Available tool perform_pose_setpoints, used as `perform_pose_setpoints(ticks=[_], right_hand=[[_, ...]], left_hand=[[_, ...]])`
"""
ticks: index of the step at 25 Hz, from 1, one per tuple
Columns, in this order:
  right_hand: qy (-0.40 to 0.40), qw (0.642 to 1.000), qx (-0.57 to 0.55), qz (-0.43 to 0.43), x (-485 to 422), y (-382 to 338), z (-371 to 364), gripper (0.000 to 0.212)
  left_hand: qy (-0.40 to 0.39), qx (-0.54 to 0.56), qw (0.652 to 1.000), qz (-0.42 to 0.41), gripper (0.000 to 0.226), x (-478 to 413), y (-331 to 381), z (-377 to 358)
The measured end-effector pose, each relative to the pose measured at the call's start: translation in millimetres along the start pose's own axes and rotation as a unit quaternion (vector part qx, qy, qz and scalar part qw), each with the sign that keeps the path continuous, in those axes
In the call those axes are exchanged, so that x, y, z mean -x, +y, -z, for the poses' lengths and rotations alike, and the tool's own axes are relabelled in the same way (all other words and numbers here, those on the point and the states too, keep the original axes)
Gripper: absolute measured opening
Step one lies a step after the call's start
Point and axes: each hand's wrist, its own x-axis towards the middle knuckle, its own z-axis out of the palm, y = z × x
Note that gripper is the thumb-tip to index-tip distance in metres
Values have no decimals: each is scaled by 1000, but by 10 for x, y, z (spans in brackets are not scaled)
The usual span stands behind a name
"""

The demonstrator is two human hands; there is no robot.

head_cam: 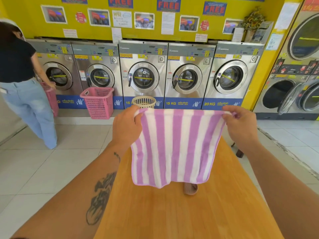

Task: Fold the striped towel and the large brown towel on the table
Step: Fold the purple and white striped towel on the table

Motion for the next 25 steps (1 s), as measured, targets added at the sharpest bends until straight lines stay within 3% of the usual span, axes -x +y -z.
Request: perform_pose_setpoints(ticks=[4, 10, 13, 18, 25], right_hand=[[-25, 999, 35, 19, -77, -41, 51, 10], [-98, 993, 43, -44, 192, 460, 31, 14], [-91, 994, 17, -51, 247, 504, 60, 10], [-179, 977, 101, -64, 329, 589, 191, 32], [-192, 969, 115, -109, 618, 837, 196, 14]], left_hand=[[10, 22, 1000, -11, 8, -29, 15, 16], [-92, 11, 994, 57, 20, 372, -186, -165], [-133, 52, 986, 83, 14, 505, -130, -151], [-179, 53, 981, 46, 22, 794, -171, -135], [-186, 4, 979, 87, 16, 1144, -214, -165]])
